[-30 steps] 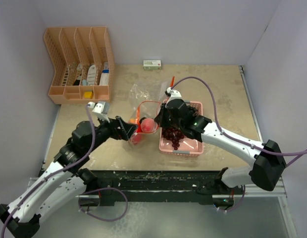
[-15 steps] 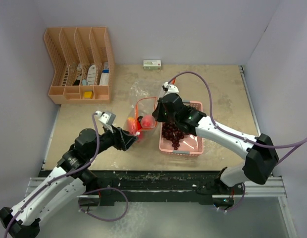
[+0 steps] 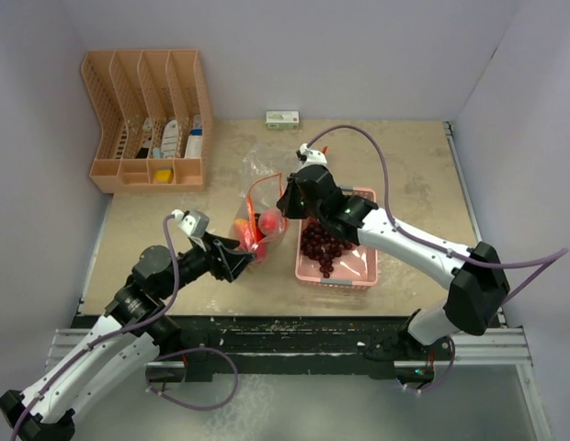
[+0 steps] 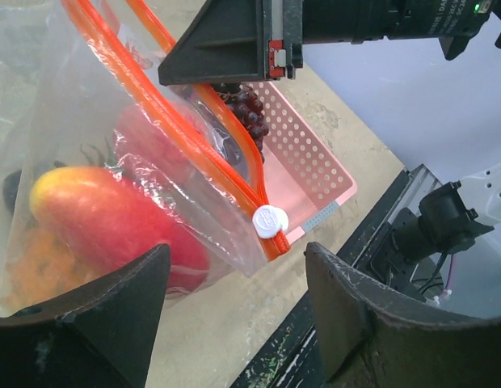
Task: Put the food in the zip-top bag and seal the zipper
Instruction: Zip the zipper food storage bag at the center of the board.
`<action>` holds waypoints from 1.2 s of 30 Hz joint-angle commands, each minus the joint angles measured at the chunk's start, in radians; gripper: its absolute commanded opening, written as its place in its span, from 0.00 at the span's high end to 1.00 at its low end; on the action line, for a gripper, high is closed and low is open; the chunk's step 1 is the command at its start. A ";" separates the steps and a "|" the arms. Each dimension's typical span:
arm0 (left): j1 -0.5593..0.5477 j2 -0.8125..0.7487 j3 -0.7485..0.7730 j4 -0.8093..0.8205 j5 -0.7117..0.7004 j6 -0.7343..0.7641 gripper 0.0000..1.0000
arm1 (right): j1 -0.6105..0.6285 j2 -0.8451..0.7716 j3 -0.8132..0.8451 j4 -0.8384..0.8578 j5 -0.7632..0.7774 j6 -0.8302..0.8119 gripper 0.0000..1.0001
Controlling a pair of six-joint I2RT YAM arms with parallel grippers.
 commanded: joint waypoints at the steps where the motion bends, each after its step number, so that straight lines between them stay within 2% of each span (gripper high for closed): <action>1: 0.001 -0.032 -0.007 0.082 0.012 0.044 0.28 | -0.005 0.003 0.074 0.003 -0.003 0.000 1.00; 7: -0.001 -0.034 -0.031 0.110 0.007 0.082 0.33 | -0.007 0.034 0.123 0.000 -0.010 -0.007 1.00; 13: -0.002 -0.027 -0.043 0.107 -0.091 0.122 0.37 | -0.006 0.043 0.147 -0.005 -0.017 -0.009 1.00; 18: -0.006 0.002 -0.058 0.130 -0.140 0.139 0.37 | -0.007 0.045 0.163 -0.005 -0.014 -0.012 1.00; 24: -0.031 0.036 -0.052 0.168 -0.123 0.153 0.38 | -0.009 0.074 0.201 -0.011 -0.010 -0.017 1.00; 29: -0.055 0.039 -0.054 0.169 -0.185 0.174 0.38 | -0.014 0.093 0.236 -0.009 -0.025 -0.015 1.00; 33: -0.059 0.087 -0.058 0.200 -0.215 0.186 0.48 | -0.013 0.090 0.234 -0.009 -0.037 -0.010 1.00; 36: -0.062 0.142 -0.072 0.245 -0.228 0.187 0.65 | -0.014 0.080 0.223 -0.011 -0.032 -0.006 1.00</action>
